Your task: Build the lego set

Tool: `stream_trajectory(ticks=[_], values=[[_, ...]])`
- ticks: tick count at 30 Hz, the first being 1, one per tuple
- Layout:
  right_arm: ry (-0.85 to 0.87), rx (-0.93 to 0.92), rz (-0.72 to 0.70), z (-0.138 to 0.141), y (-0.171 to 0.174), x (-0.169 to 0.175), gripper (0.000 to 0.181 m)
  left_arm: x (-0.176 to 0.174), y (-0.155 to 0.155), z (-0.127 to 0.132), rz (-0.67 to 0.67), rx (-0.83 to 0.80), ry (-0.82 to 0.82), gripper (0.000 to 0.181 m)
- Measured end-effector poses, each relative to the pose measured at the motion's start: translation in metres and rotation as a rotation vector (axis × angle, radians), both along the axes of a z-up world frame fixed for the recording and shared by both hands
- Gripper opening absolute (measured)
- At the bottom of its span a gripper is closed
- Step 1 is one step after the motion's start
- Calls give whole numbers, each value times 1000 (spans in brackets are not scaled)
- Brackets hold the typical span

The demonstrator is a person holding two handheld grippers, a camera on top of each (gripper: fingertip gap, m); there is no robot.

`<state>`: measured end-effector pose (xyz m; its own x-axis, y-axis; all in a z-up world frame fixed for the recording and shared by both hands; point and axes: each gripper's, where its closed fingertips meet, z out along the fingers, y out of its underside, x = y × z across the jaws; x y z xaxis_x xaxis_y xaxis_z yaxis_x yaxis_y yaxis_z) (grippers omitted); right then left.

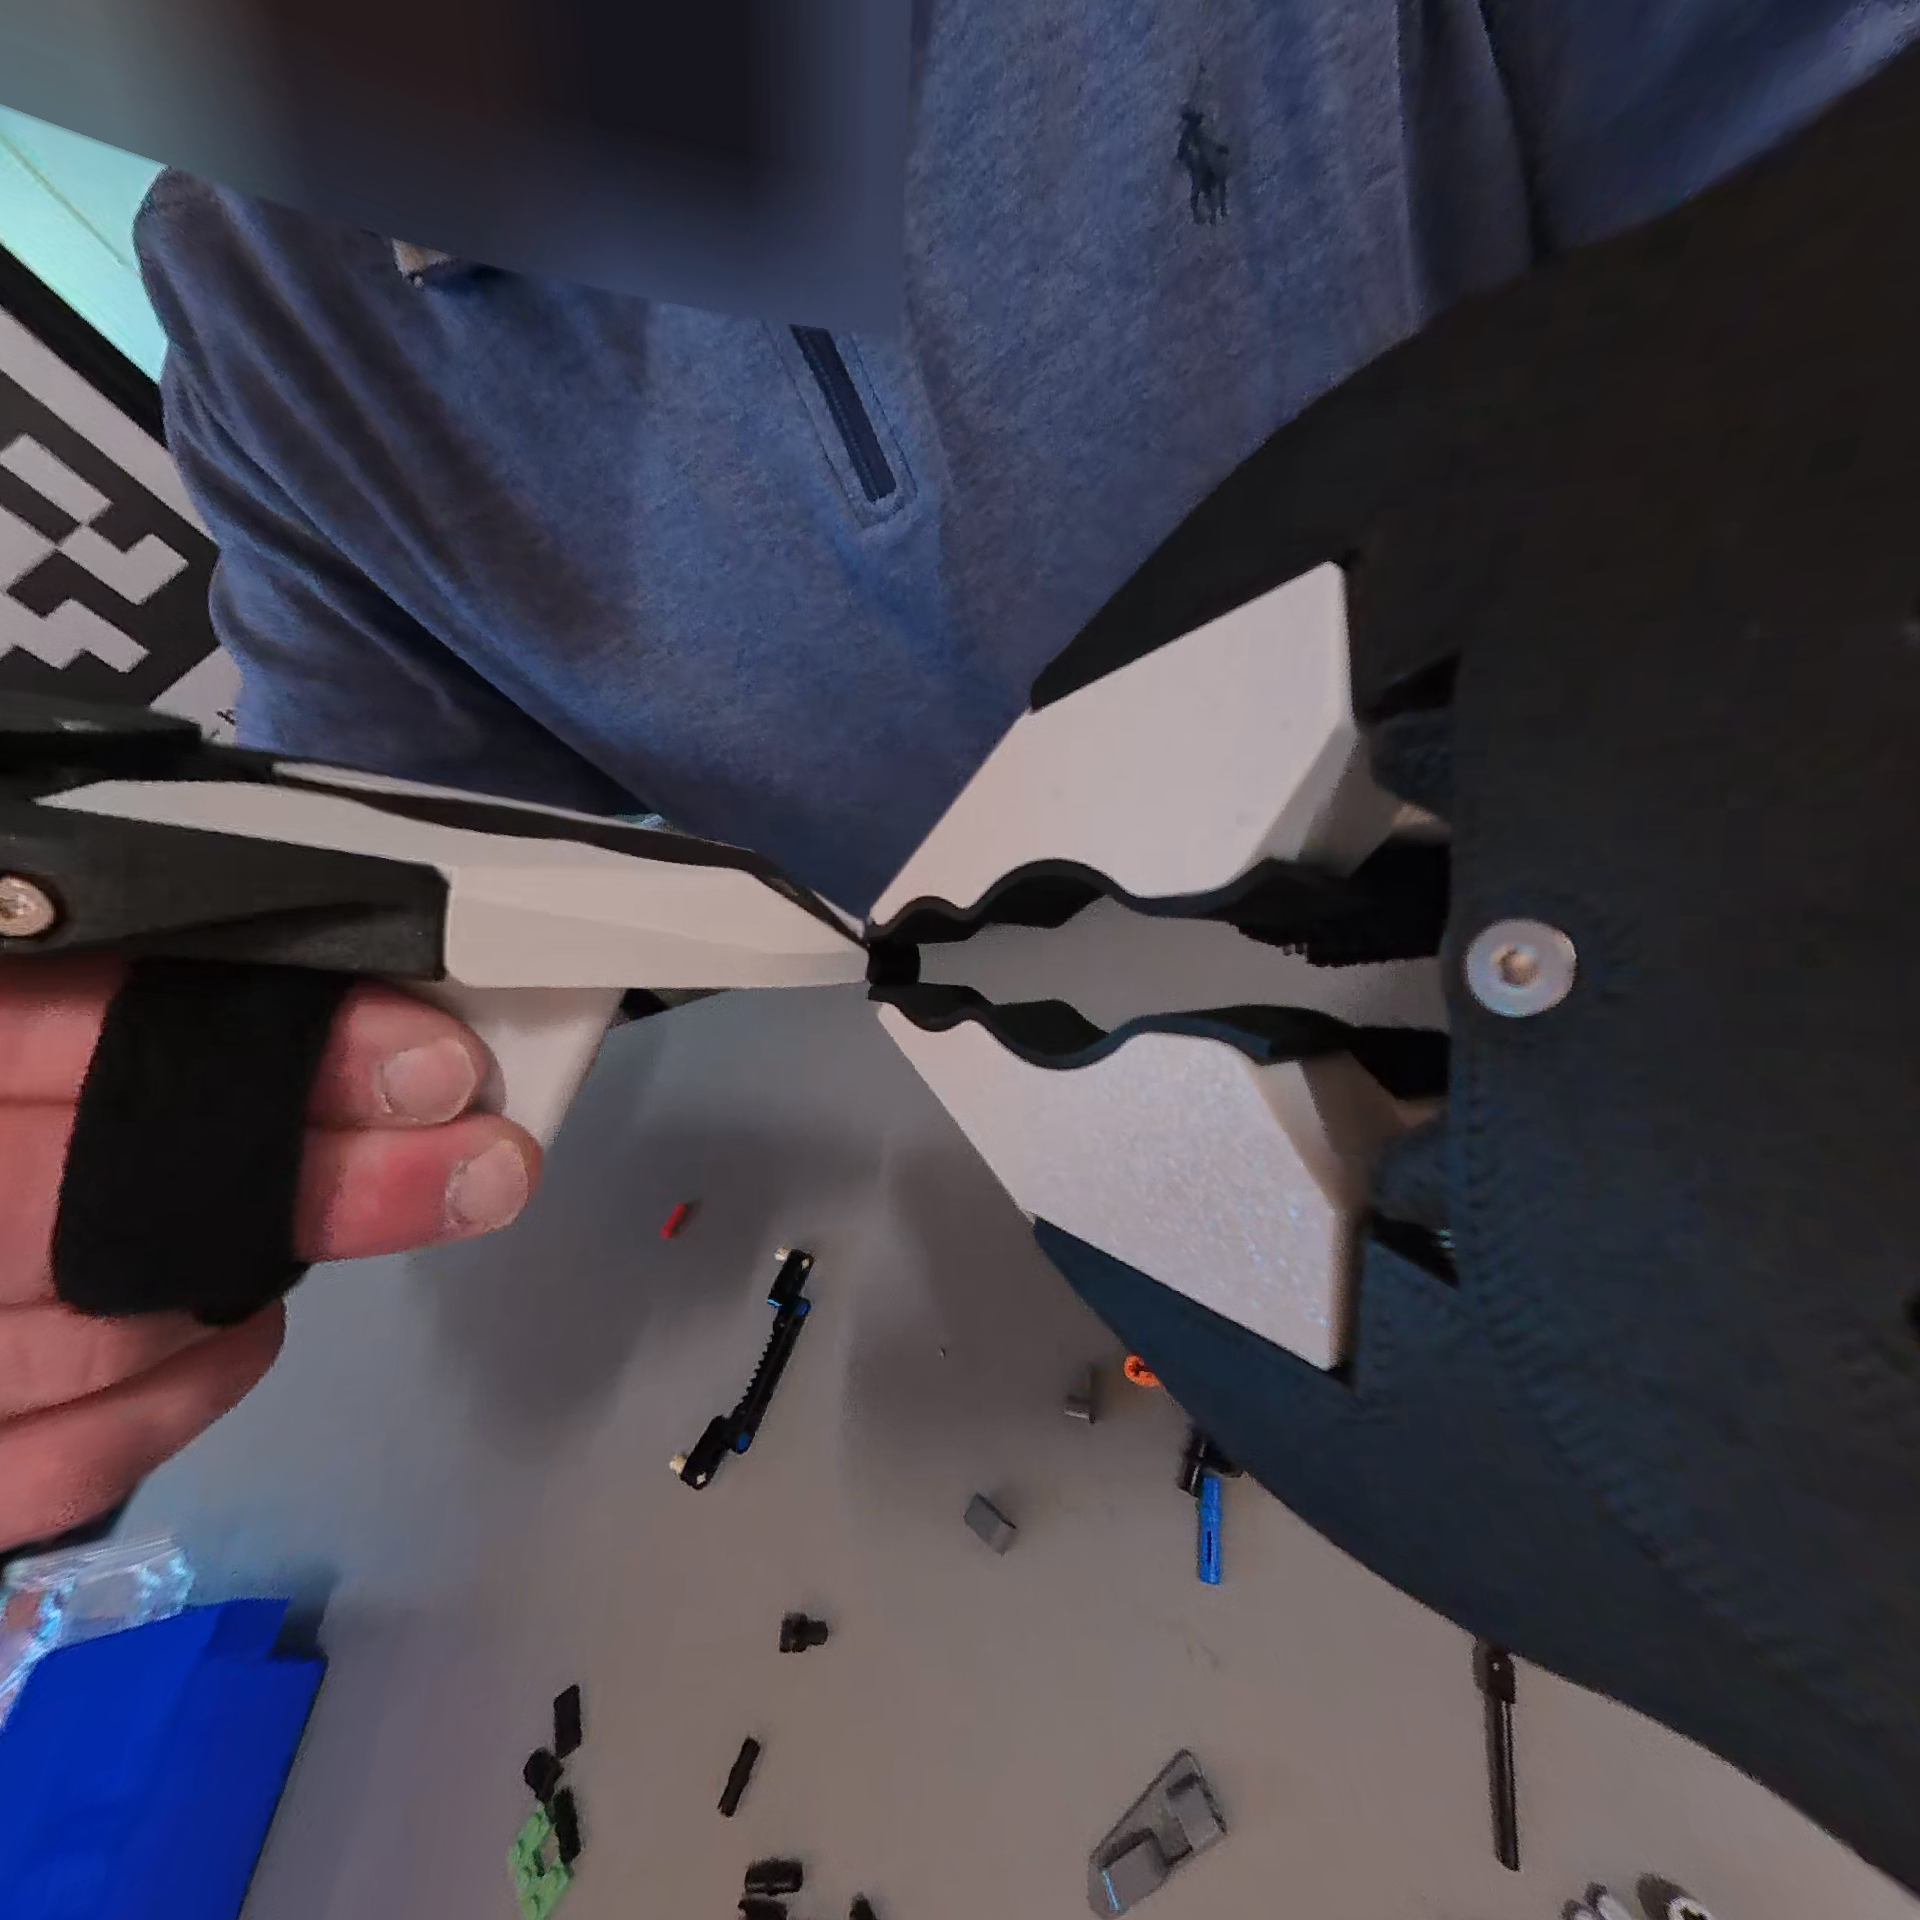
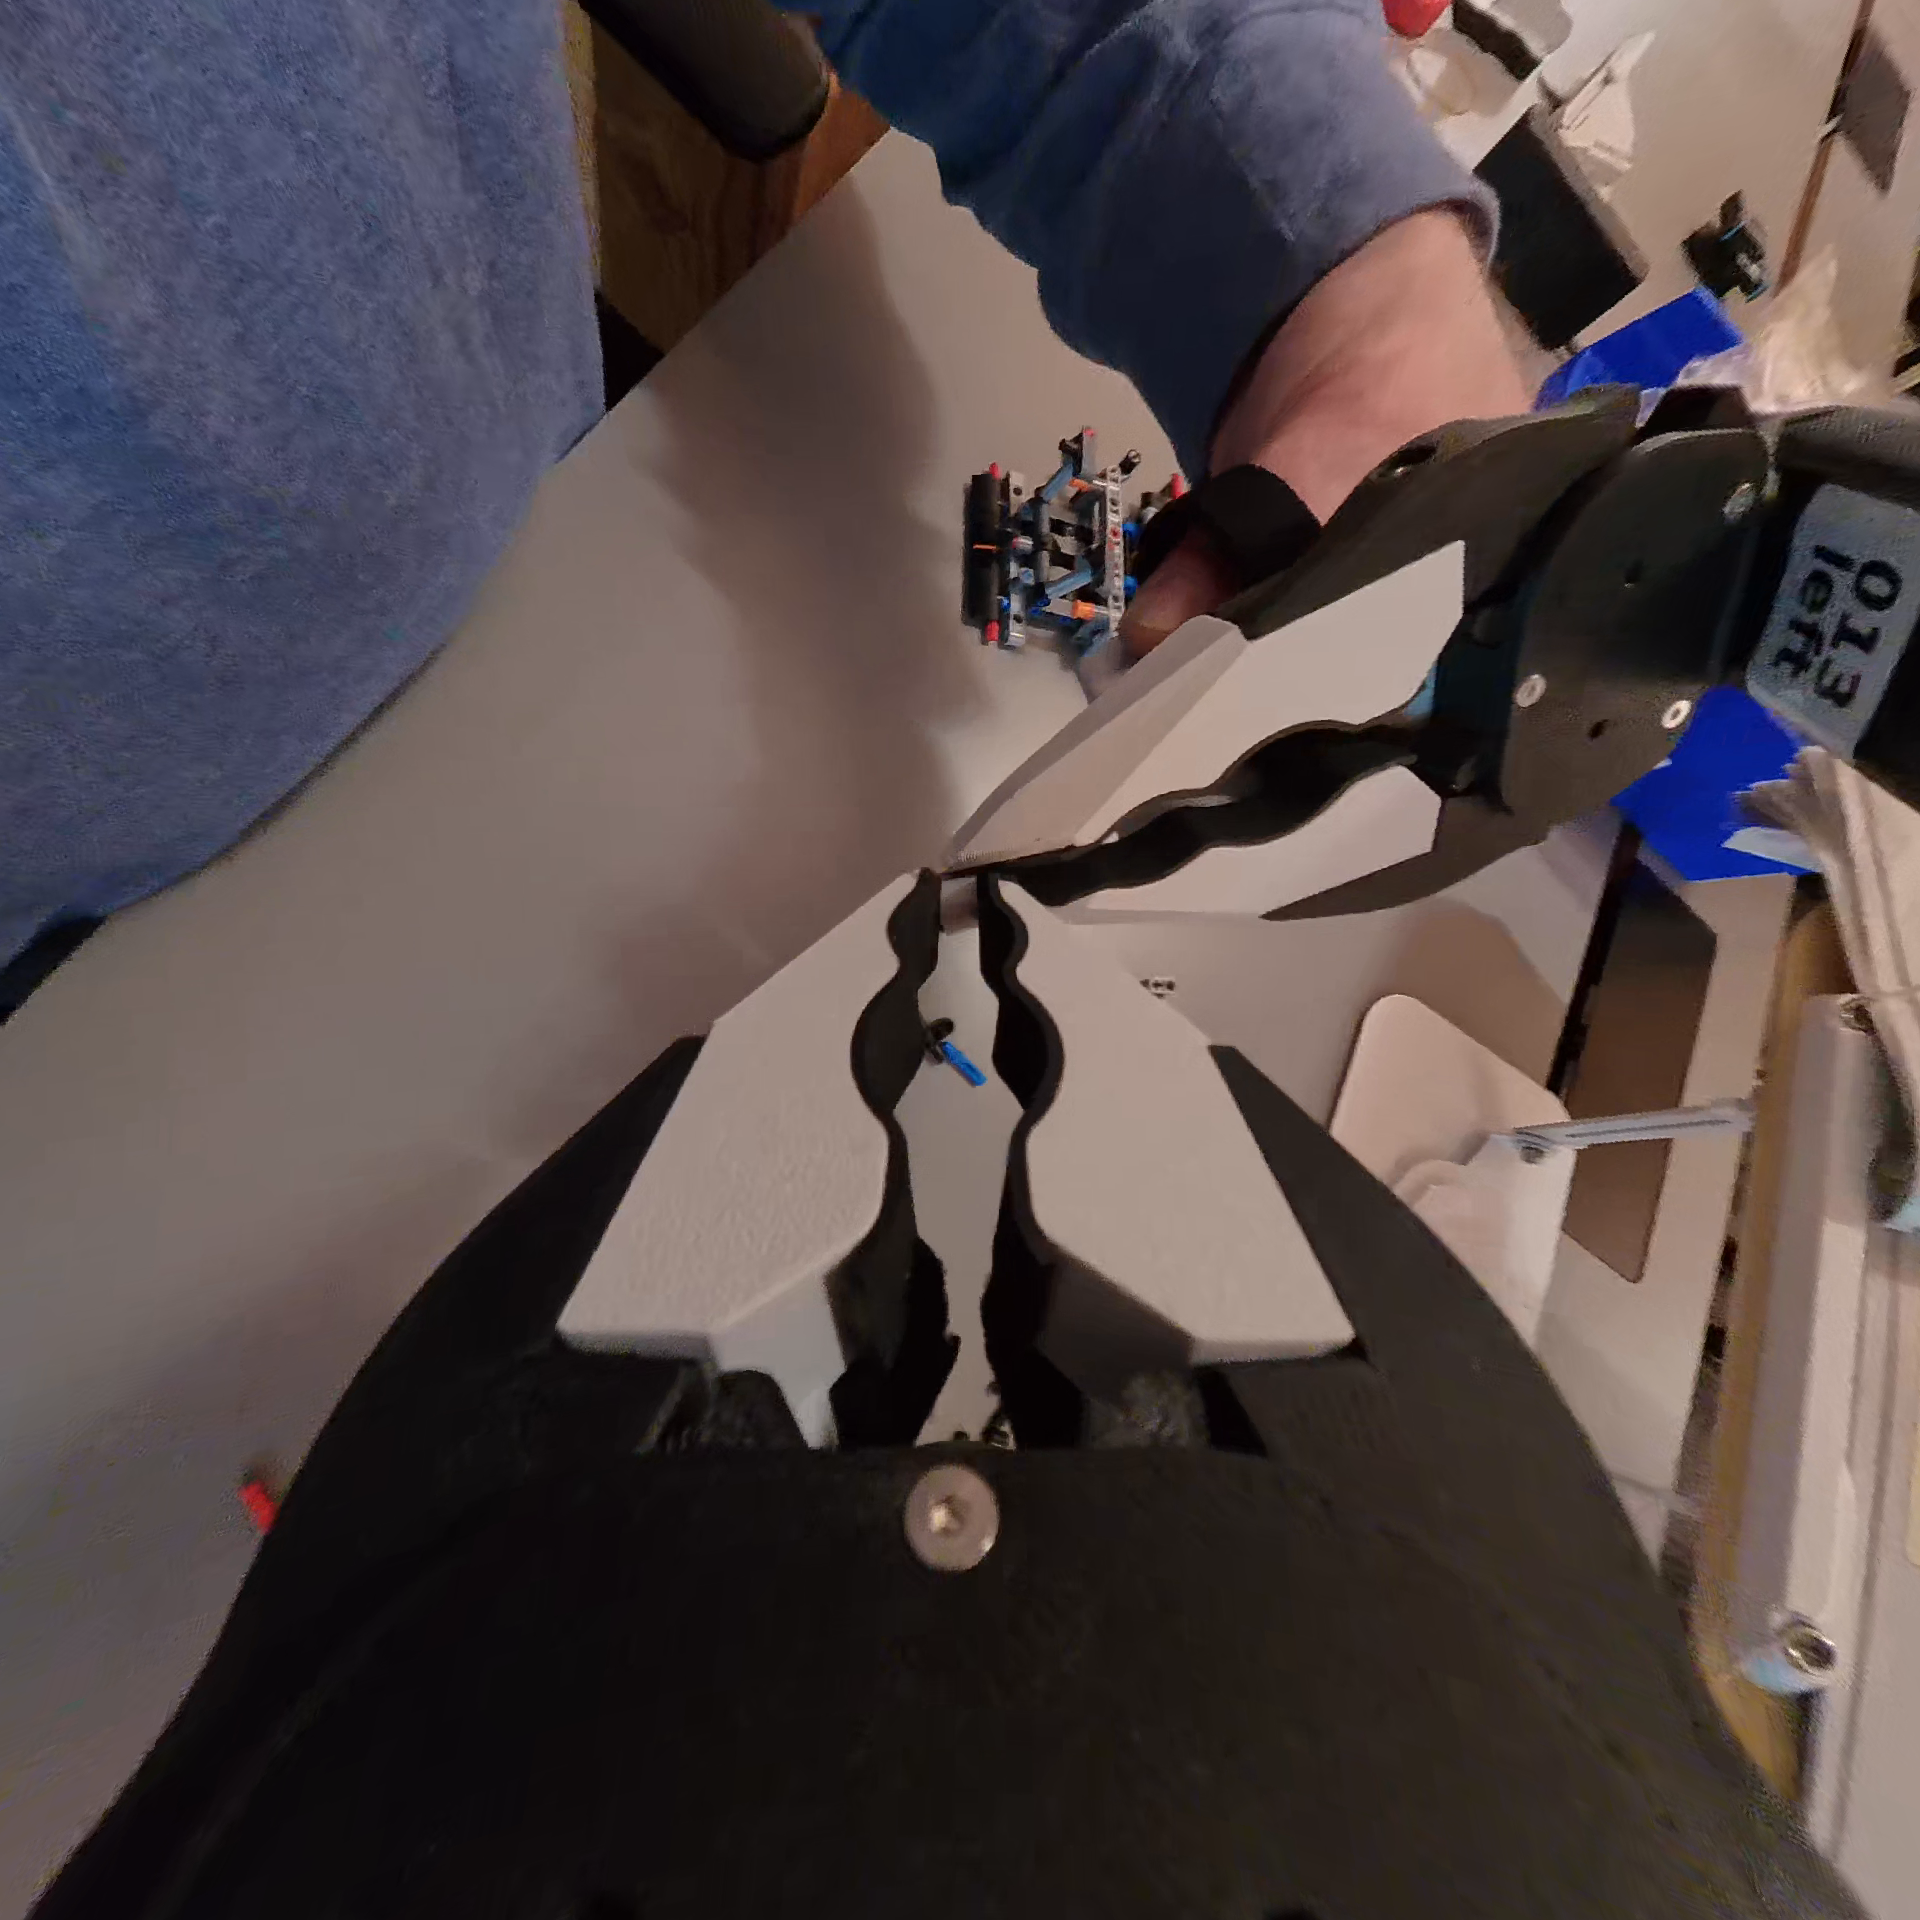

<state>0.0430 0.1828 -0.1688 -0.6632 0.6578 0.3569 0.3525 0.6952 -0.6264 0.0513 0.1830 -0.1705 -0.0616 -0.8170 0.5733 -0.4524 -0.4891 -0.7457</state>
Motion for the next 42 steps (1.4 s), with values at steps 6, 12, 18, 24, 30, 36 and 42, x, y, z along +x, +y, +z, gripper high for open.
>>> stream_trajectory(ticks=[6,12,18,24,30,36,42], values=[[117,-123,-174,23,26,3,25,-8,24,14,169,-6,-139,5],[213,-176,-357,24,31,8,30,-13,30,29,283,47,-259,5],[256,-267,-481,20,28,-4,19,-8,28,22,339,117,-234,5],[306,-412,-534,23,28,-9,2,-11,25,26,416,251,-235,5],[343,-480,-541,24,32,-14,1,-15,28,26,466,264,-254,5],[381,-615,-527,30,38,-21,1,-21,35,30,513,284,-297,8],[405,-719,-505,36,42,-25,1,-31,42,32,562,270,-325,18]])
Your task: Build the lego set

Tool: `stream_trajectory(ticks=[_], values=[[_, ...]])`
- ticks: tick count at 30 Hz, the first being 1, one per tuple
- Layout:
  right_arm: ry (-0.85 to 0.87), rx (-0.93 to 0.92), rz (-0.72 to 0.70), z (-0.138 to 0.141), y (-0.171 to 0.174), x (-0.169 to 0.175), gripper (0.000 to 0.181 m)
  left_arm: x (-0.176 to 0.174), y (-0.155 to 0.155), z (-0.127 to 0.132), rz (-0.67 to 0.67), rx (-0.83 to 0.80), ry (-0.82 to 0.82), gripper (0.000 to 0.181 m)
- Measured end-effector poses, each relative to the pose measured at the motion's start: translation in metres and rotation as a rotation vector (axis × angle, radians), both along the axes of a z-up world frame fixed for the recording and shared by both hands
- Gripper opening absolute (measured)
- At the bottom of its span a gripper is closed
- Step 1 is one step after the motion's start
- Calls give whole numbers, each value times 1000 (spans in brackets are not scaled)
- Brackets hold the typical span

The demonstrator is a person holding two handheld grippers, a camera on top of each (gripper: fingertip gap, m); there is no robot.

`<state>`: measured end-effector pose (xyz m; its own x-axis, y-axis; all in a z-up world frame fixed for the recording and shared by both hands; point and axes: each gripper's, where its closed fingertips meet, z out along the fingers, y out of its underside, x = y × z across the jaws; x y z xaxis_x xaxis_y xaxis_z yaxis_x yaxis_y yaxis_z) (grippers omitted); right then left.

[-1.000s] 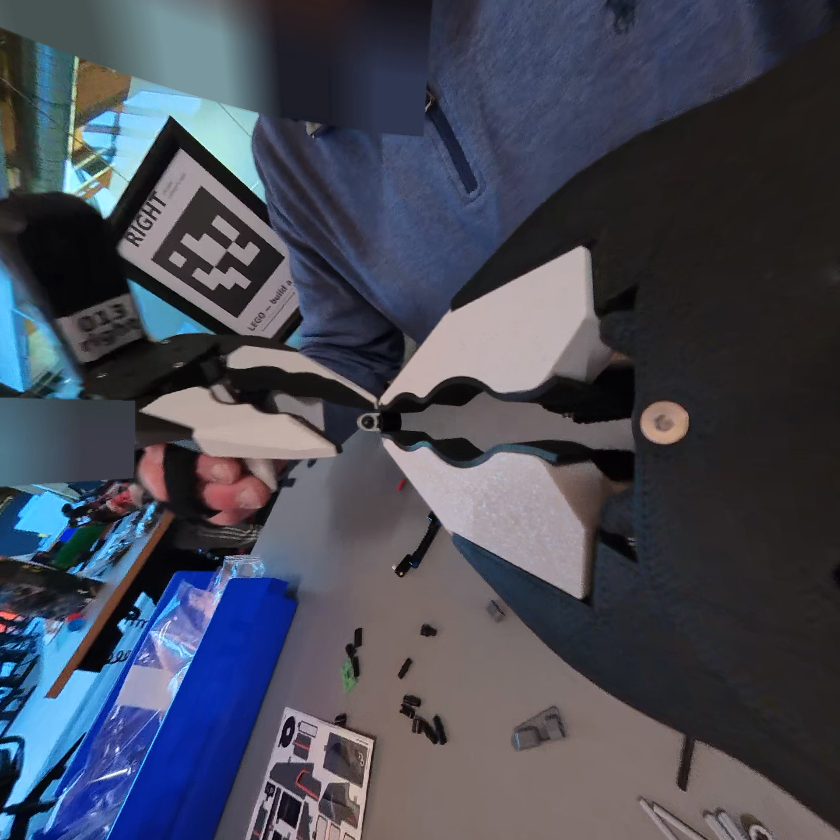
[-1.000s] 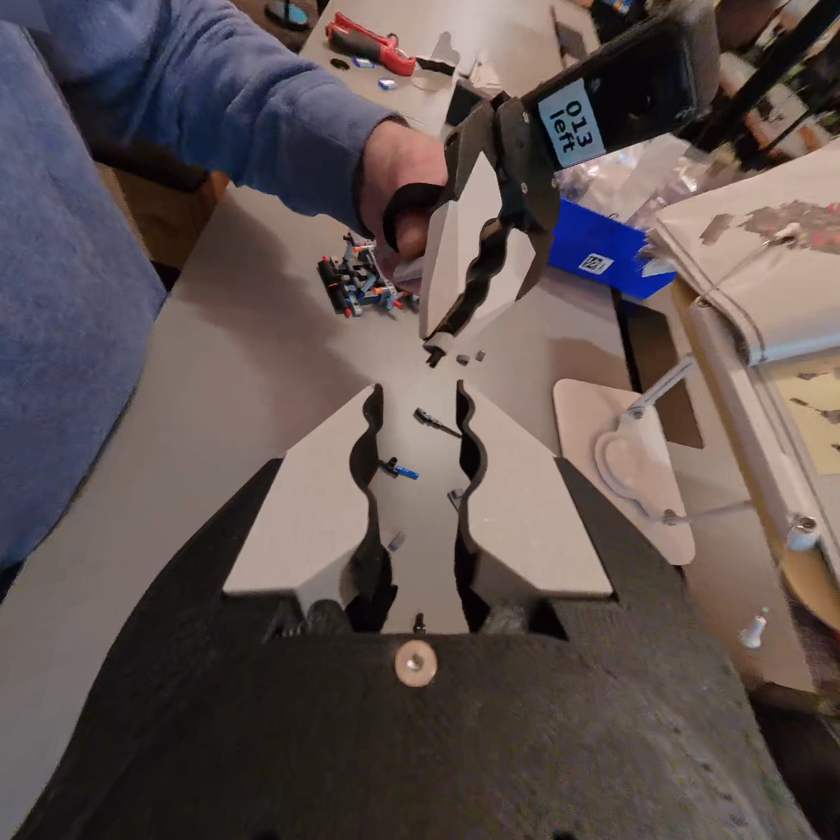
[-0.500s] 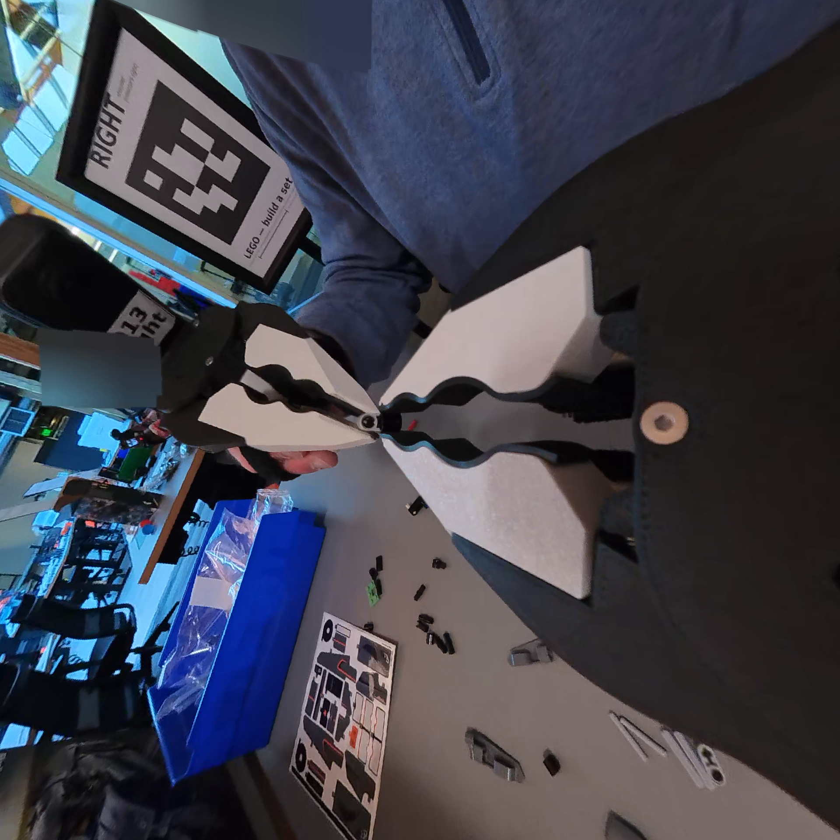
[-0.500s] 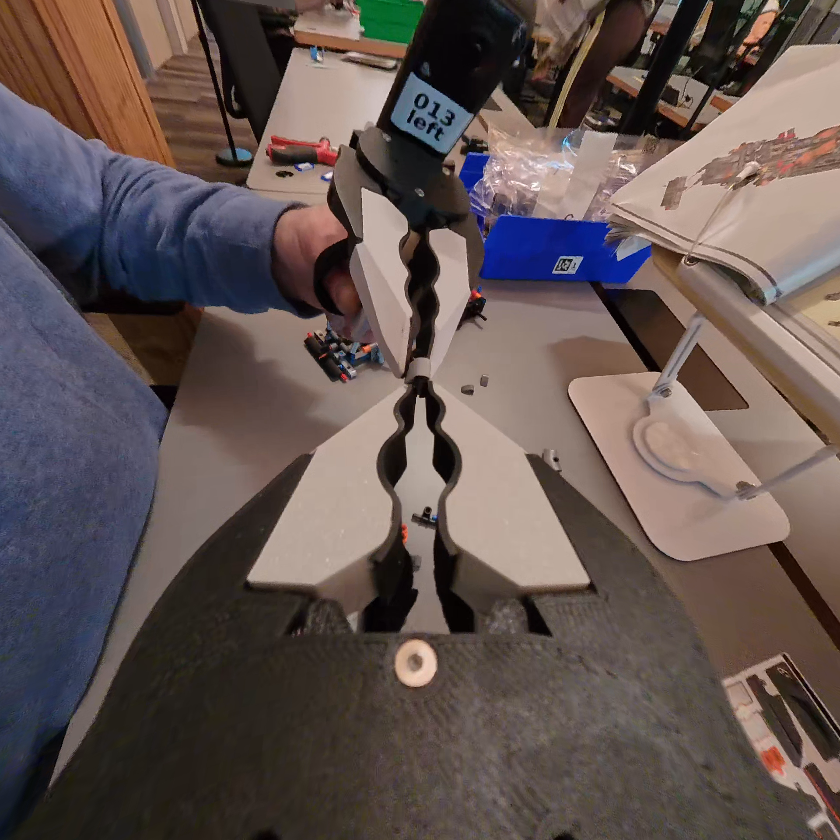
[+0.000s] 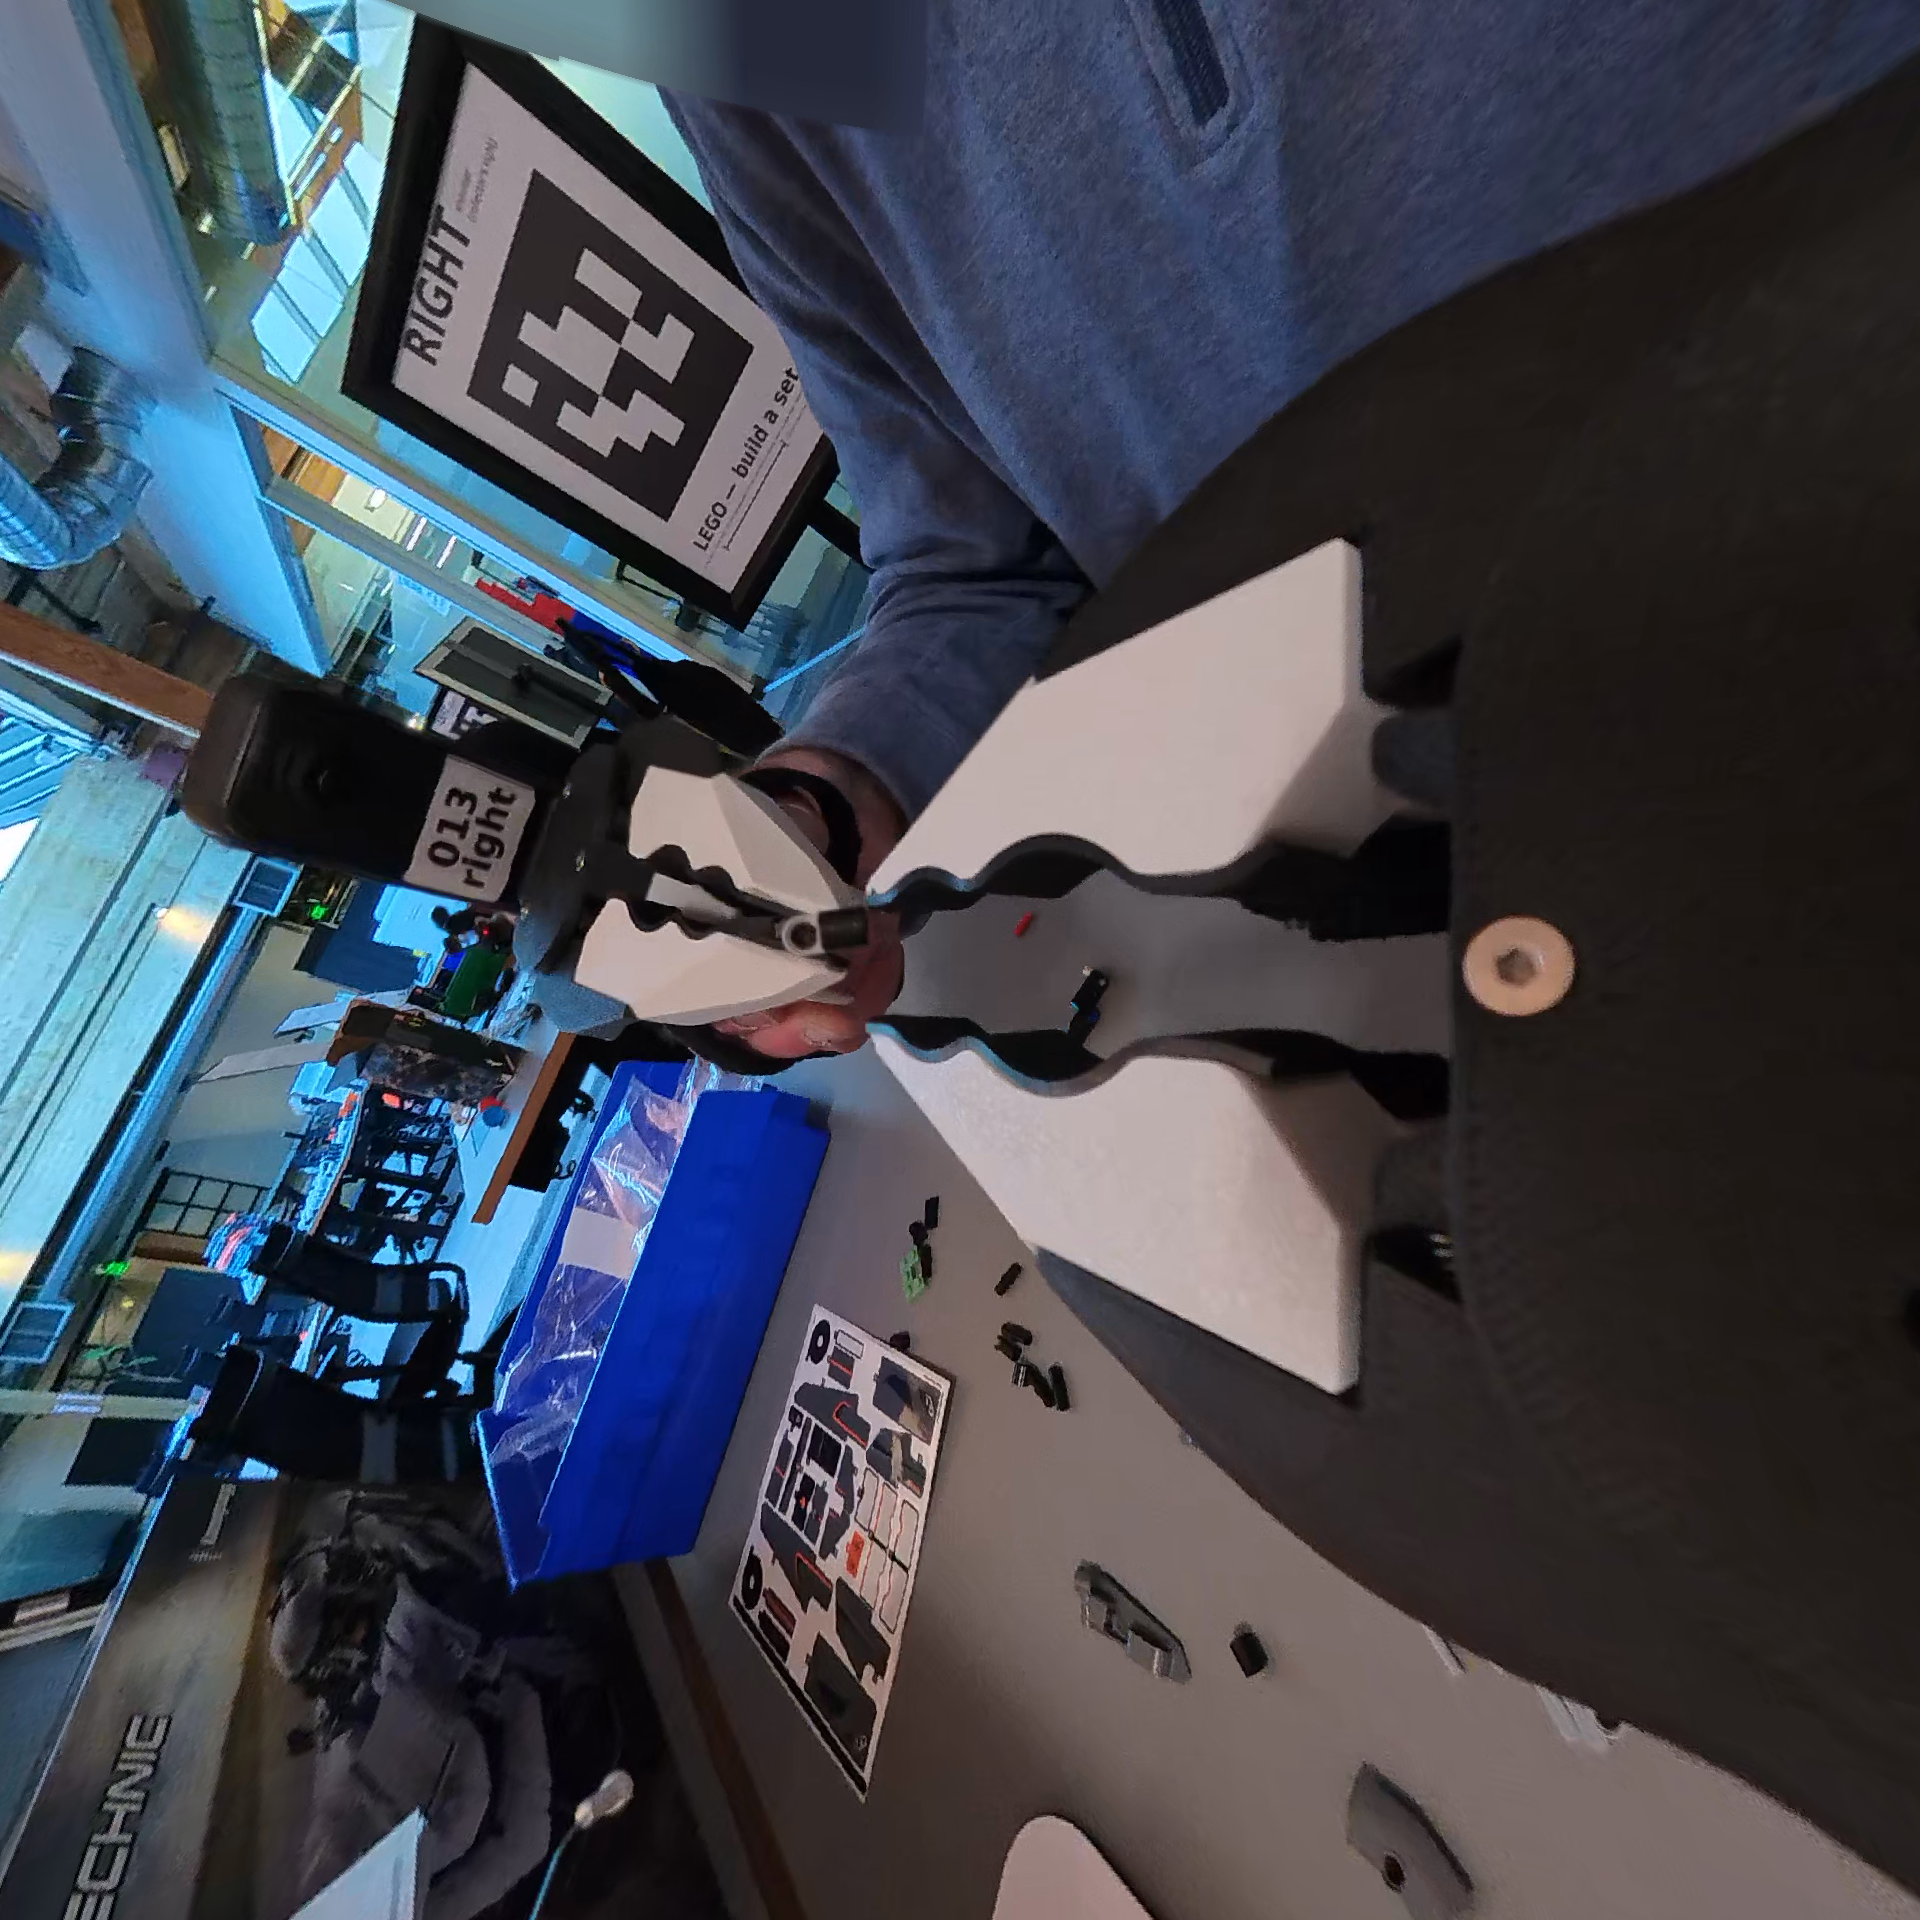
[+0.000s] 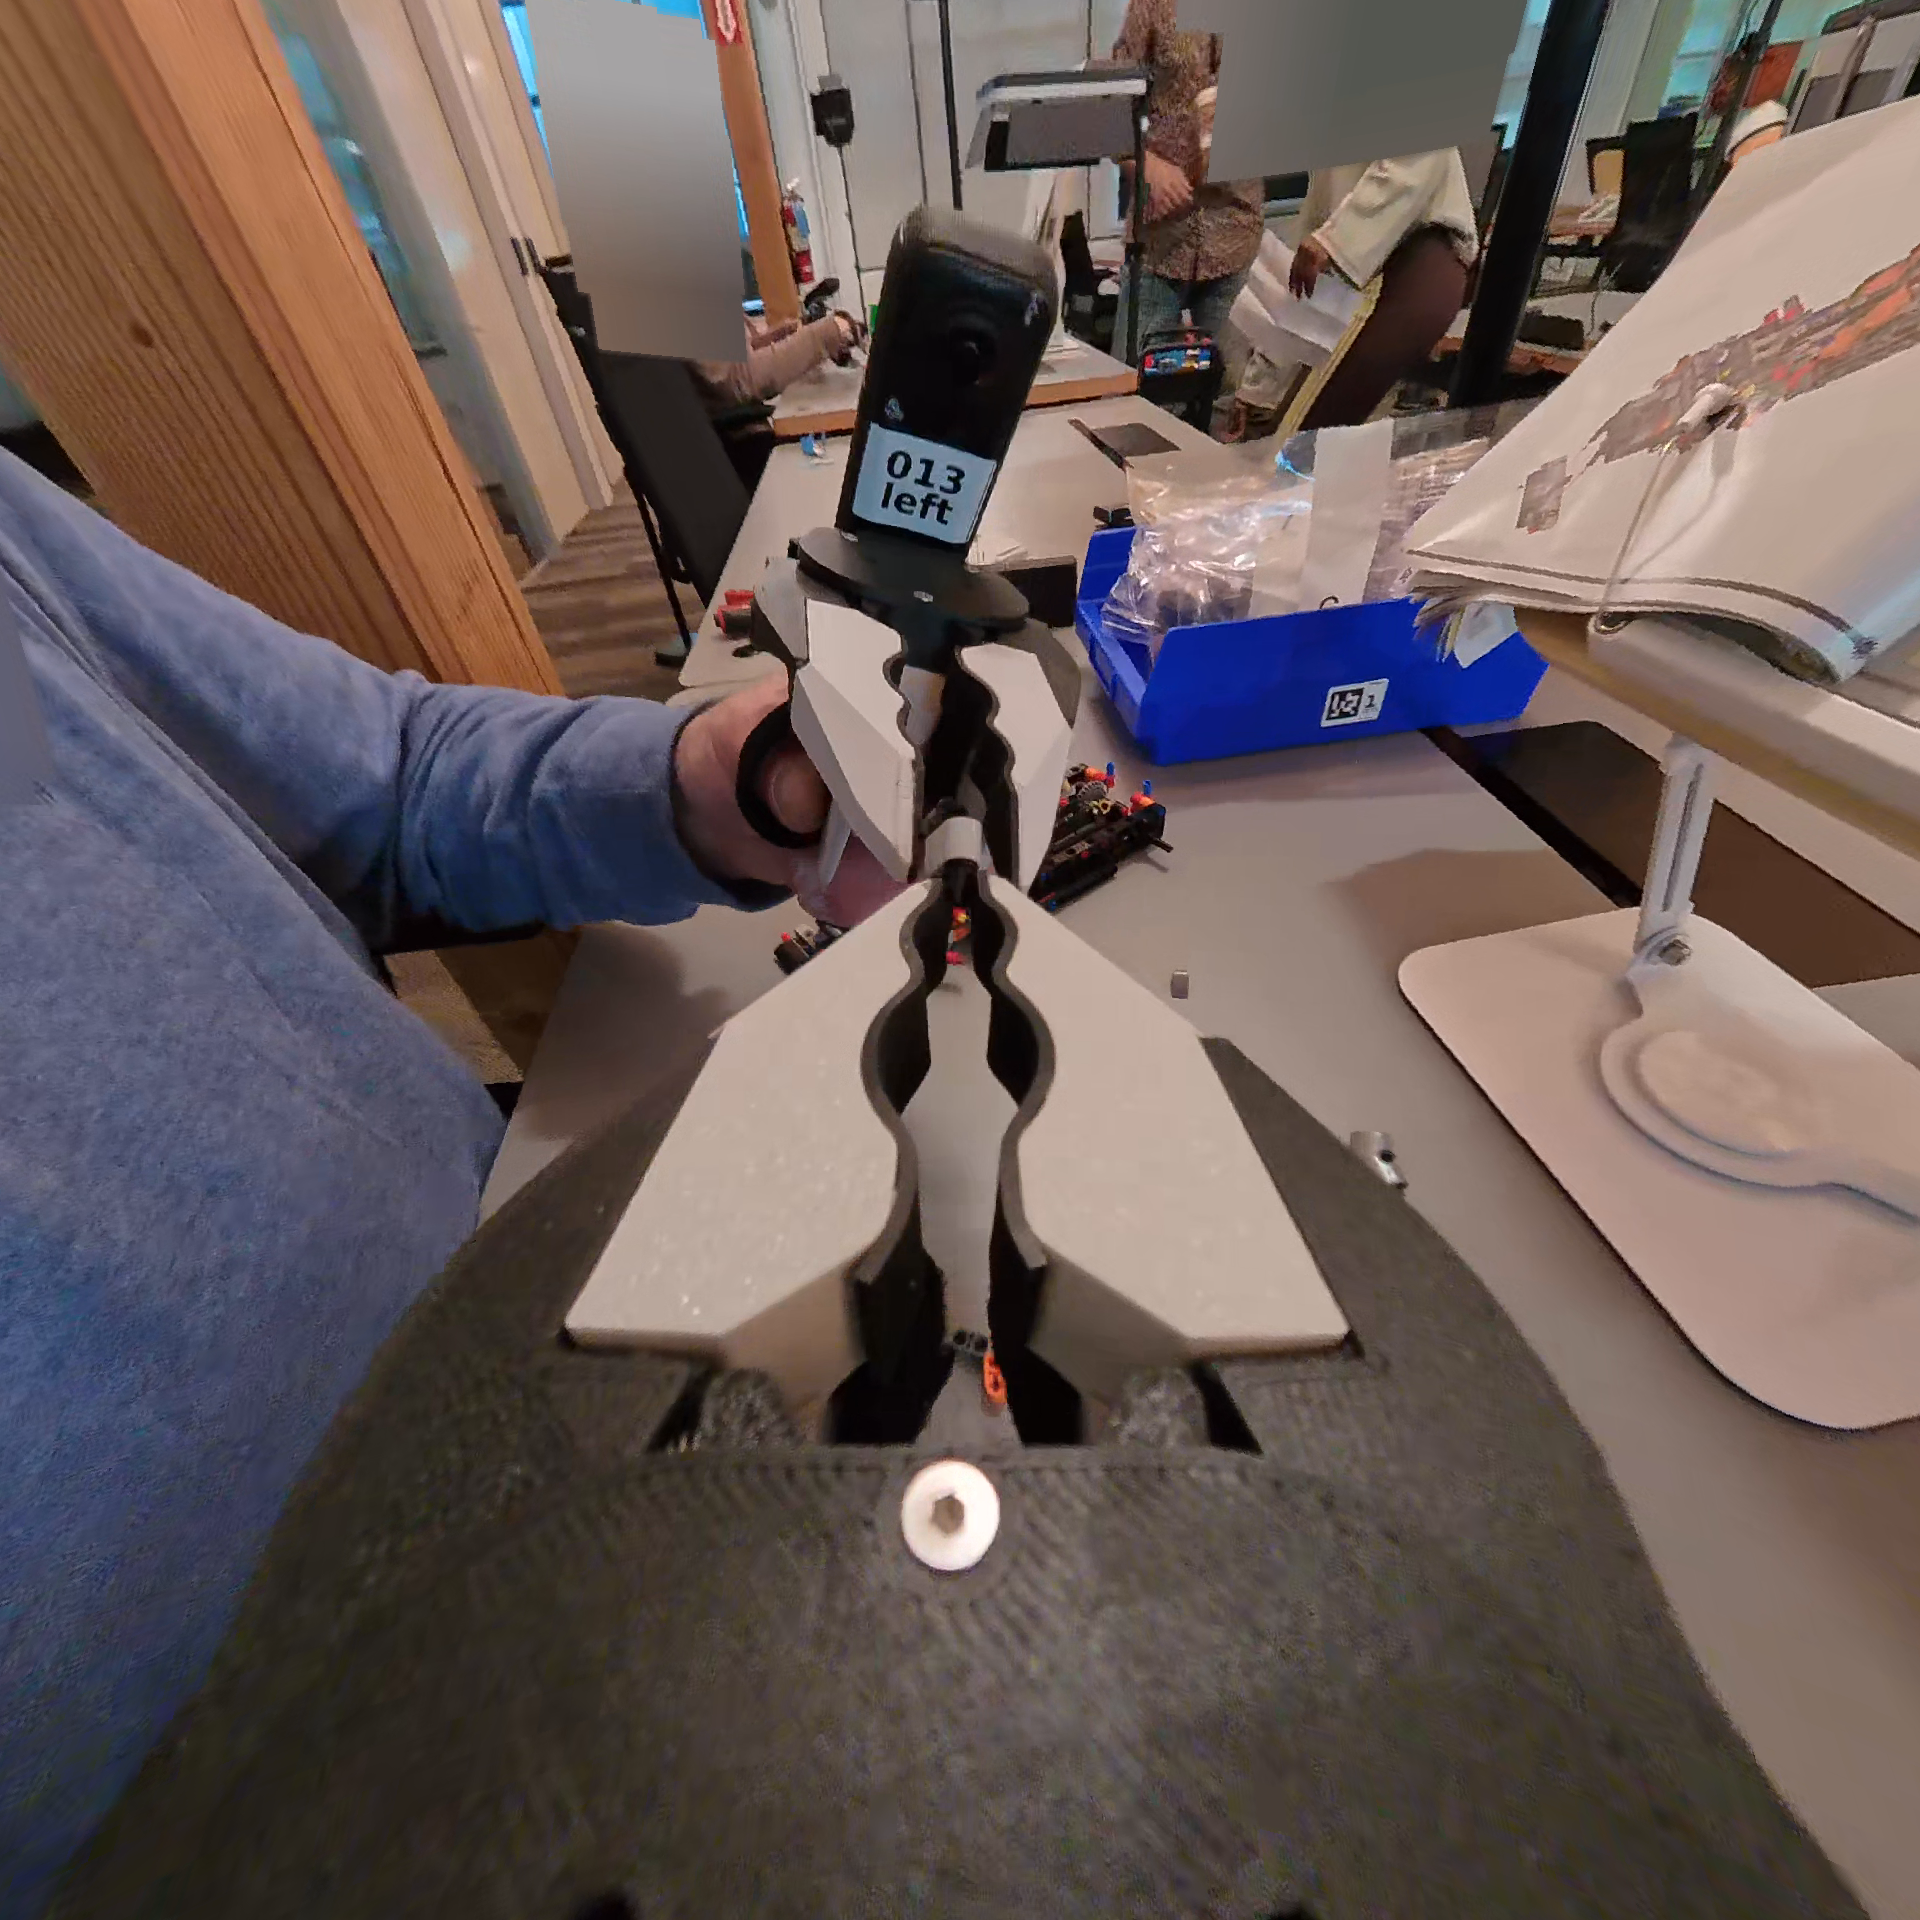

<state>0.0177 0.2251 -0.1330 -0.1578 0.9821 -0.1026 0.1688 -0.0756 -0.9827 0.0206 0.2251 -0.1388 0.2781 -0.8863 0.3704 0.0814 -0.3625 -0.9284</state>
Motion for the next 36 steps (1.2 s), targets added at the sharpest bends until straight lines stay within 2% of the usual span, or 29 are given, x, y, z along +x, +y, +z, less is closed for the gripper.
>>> stream_trajectory(ticks=[11,17,20,22,28,31,33,36], values=[[22,-92,10,0,4,-2,1,-6,0,1,22,1,-39,17],[-89,-14,18,-14,-2,-5,1,-1,-4,0,11,15,-14,18],[-148,47,19,-19,-6,-6,1,2,-4,-5,16,23,24,6],[-175,80,6,-20,-5,-6,1,1,-3,-7,17,4,20,6],[-148,177,-51,-8,-1,-10,2,-3,0,5,23,-50,-114,5],[-153,290,-121,-6,5,-10,11,-7,1,12,10,-94,-220,5],[-163,279,-127,-7,3,-9,17,-9,1,14,3,-103,-264,5],[-128,269,-132,-5,-1,-10,16,-7,0,11,-1,-115,-287,5]])
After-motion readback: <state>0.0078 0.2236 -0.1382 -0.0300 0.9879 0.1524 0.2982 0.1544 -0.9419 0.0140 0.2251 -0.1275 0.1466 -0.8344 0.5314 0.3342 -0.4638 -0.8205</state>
